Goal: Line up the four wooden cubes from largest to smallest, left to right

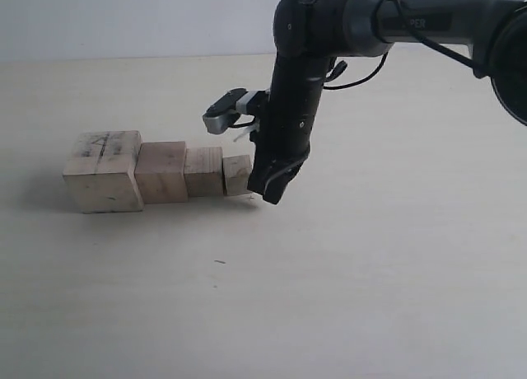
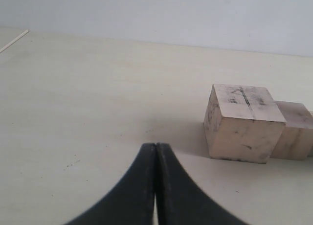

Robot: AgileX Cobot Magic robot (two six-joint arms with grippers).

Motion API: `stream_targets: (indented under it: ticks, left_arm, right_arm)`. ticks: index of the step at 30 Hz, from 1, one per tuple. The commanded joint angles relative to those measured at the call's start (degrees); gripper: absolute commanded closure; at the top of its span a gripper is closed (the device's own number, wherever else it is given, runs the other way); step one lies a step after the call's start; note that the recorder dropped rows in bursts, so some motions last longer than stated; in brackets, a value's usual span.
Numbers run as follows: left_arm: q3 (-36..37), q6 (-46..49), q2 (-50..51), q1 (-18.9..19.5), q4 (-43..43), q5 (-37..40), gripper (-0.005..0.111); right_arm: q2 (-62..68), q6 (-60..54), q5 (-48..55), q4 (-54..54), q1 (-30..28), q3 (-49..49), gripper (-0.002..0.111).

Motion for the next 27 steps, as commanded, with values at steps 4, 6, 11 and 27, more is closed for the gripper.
stream_targets:
  ticks: [4, 6, 11, 27]
  left_arm:
    - [0.0, -0.4, -0.4, -0.3, 0.0, -0.4, 0.107]
    - [0.0, -0.4, -0.4, -0.3, 0.0, -0.4, 0.107]
    - [0.0, -0.4, -0.4, -0.3, 0.0, -0.4, 0.107]
    - [0.0, -0.4, -0.4, -0.3, 0.0, -0.4, 0.107]
  right_arm:
    - [-0.7, 3.3, -10.5, -2.6, -0.1, 0.1, 0.108]
    - [-0.4, 3.3, -10.8, -3.4, -0.1, 0.1, 0.108]
    - [1.4, 3.3, -10.9, -3.2, -0.1, 0.1, 0.108]
    - [1.8, 2.5, -11.9, 0.2, -0.1, 0.1, 0.108]
